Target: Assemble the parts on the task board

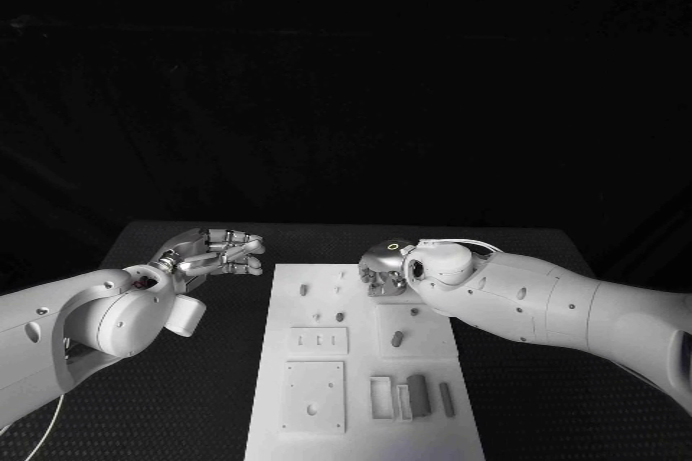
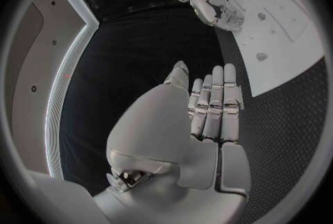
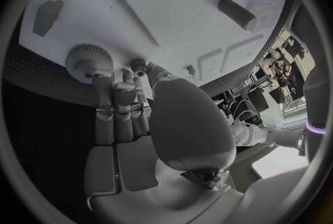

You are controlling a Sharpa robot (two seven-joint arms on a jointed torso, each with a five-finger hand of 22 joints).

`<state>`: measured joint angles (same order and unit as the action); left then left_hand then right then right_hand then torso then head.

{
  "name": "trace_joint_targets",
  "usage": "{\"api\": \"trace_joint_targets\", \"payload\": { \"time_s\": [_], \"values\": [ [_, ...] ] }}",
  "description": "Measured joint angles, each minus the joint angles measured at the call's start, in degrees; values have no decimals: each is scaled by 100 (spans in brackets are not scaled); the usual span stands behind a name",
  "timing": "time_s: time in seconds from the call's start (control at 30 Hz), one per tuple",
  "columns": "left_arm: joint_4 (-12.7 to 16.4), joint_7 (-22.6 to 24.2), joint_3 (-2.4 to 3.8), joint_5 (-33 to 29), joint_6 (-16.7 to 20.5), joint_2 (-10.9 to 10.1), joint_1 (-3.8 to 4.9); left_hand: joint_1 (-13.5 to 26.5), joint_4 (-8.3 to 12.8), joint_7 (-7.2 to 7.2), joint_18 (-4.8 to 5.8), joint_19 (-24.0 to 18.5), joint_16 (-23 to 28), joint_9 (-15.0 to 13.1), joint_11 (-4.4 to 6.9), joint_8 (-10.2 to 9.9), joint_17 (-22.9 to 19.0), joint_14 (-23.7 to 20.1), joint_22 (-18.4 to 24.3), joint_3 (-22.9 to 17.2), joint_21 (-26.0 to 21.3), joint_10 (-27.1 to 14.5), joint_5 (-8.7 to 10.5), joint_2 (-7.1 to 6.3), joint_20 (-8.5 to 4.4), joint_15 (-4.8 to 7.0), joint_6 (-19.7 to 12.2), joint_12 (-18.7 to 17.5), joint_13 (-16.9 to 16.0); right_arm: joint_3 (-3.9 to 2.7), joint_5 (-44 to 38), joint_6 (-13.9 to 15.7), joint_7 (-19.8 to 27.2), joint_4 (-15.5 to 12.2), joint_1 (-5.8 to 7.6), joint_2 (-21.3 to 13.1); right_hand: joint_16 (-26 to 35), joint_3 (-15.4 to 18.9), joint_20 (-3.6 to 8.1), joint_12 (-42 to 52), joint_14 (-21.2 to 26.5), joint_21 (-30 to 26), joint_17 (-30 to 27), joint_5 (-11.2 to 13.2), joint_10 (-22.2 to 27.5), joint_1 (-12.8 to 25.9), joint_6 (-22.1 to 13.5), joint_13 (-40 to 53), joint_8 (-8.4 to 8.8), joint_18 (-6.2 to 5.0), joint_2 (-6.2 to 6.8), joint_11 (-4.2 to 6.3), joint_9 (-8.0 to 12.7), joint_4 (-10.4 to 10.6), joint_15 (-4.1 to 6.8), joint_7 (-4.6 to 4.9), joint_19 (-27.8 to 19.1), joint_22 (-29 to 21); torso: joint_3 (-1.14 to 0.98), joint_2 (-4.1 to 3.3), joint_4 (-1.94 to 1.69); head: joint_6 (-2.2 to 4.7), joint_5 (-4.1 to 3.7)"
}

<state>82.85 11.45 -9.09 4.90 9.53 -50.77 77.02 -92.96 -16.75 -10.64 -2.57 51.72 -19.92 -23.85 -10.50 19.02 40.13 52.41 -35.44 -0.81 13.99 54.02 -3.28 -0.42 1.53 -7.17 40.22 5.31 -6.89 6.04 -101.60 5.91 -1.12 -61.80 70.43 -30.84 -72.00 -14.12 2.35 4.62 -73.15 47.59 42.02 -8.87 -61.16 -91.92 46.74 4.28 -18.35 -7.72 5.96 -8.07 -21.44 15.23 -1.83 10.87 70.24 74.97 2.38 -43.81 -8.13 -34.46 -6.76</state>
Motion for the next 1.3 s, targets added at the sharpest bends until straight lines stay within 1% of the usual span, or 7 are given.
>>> {"api": "trace_joint_targets", "payload": {
  "time_s": [0.23, 0.37, 0.6, 0.8, 1.0, 1.13, 1.3],
  "values": [
    [-11, -13, 0, 0, 0, 1, 0, -1, 0, 0, 2, 0, 0, 5, 0, 0, 6, 0, 0, 0, 0, 0, 0, 1, 0, 0, 0, 0, 5, -4, -216, 88, -61, -97, -9, -44, -23, -27, -1, 42, 11, 0, -43, 0, -212, 20, 93, 6, -33, 0, 24, 75, 0, -126, 71, -33, 1, 0, 1, -31, -1, 0, -8],
    [-14, -20, 0, 0, 0, -1, 0, -1, 0, 0, 4, 0, 0, 5, 0, 0, 5, 0, 0, 0, 0, 0, 0, 1, 0, 0, 0, 0, 5, -6, -344, 136, -99, -166, -21, -81, -23, -13, -1, 42, 21, 0, -62, 0, -275, 22, 123, 28, -62, 1, 98, 112, 0, -188, 84, -61, 2, 0, 1, -43, -1, 3, -9],
    [-17, -30, 0, 1, -1, -1, 1, -1, 0, 0, 6, 0, 3, 5, 0, 0, 10, 0, -1, 0, 0, 0, 0, 1, 0, 0, 0, -2, 5, -10, -484, 205, -129, -248, -32, -135, -44, -21, -10, 39, 28, 0, -83, 0, -295, 75, 143, 40, -62, 0, 151, 92, 5, -228, 93, -42, 10, 0, -3, -64, -1, 4, -5],
    [-28, -38, 0, 1, -1, -7, 1, 15, 0, 0, 11, 0, 22, 10, 0, 0, 17, 0, -1, 0, 0, 0, 0, -15, 0, 0, 0, -24, 10, -13, -541, 263, -143, -273, -33, -164, -44, -37, -11, 27, 22, 0, -109, 0, -295, 134, 143, 51, -62, 1, 247, 91, 23, -244, 99, -42, 10, 0, -4, -83, -3, 28, -10],
    [-28, -47, 0, 1, -1, -17, 1, 22, 0, 0, 36, 0, 22, 10, 0, 0, 16, 0, -1, 0, -21, 0, 0, -22, 0, 0, 0, -24, 9, -15, -577, 308, -154, -275, -30, -187, -44, -85, -11, -7, 22, -23, -131, 0, -296, 157, 143, 36, -39, 1, 280, 91, 40, -292, 99, -42, 10, 0, -4, -97, -2, 47, -9],
    [-26, -53, 0, 1, -1, -21, 1, 22, 0, 0, 37, 0, 22, 10, 0, 0, 16, 0, -1, 0, -21, 0, 0, -22, 0, 0, 0, -24, 14, -20, -596, 317, -159, -277, -27, -194, -44, -139, -12, -39, 19, -23, -153, 0, -296, 124, 143, 35, -39, 1, 313, 91, 47, -378, 101, -42, 10, 0, -4, -108, -2, 55, -9],
    [-26, -60, 0, 2, -1, -22, 1, 22, 1, 0, 38, 0, 22, 15, 0, 0, 22, 0, -1, 0, -21, 0, 0, -22, 0, 0, 0, -24, 14, -24, -626, 317, -153, -295, -26, -208, -44, -237, -34, -40, 17, -48, -193, 0, -296, 112, 143, 34, -39, 1, 325, 91, 56, -650, 103, -43, -11, 0, -4, -114, -4, 60, -26]
  ]
}}
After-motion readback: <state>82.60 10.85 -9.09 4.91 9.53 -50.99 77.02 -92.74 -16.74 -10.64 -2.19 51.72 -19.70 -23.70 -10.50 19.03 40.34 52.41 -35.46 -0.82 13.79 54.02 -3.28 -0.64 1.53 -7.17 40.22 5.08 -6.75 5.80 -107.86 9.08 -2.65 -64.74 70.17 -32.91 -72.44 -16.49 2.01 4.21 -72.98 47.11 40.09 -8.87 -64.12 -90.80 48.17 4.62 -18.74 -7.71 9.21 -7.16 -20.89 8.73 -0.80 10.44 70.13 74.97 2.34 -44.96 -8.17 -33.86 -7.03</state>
